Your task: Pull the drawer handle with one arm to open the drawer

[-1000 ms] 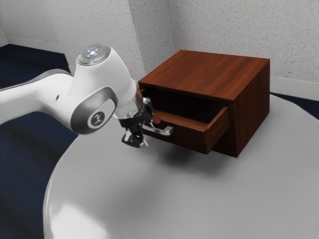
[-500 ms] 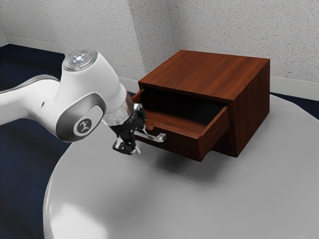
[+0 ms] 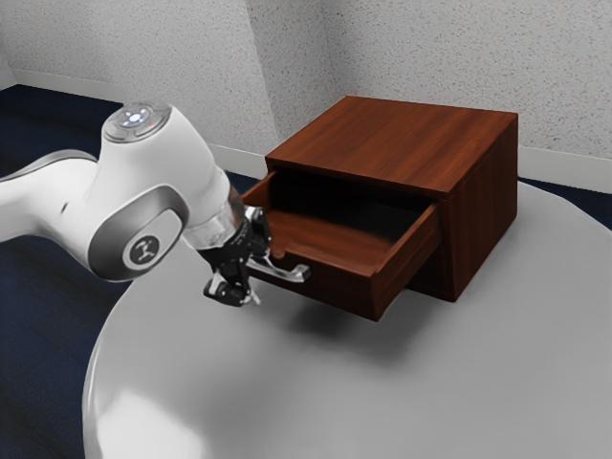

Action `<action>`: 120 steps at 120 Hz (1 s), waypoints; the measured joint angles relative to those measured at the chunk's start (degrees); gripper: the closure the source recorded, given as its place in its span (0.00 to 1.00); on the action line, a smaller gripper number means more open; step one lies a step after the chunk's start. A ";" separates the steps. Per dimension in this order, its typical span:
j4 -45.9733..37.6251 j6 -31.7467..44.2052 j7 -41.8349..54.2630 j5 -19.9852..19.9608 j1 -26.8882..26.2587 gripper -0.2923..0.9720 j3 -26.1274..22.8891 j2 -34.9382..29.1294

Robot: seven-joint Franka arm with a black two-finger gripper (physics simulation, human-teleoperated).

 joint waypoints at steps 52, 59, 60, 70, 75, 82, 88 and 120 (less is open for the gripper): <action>-0.80 -1.27 -0.10 0.01 0.17 0.52 -0.02 -1.41; -0.87 -1.44 -0.10 -0.01 0.15 0.52 0.02 -1.46; -0.88 -1.46 -0.10 -0.01 0.15 0.52 0.01 -1.46; -0.90 -1.65 -0.10 -0.04 0.14 0.52 0.02 -1.49; -0.90 -1.72 -0.10 -0.04 0.14 0.52 0.02 -1.47; -0.90 -1.81 -0.09 -0.06 0.12 0.52 0.04 -1.46; -0.89 -1.89 -0.09 -0.06 0.10 0.52 0.05 -1.46; -0.80 -2.08 -0.06 0.00 0.04 0.51 0.09 -1.52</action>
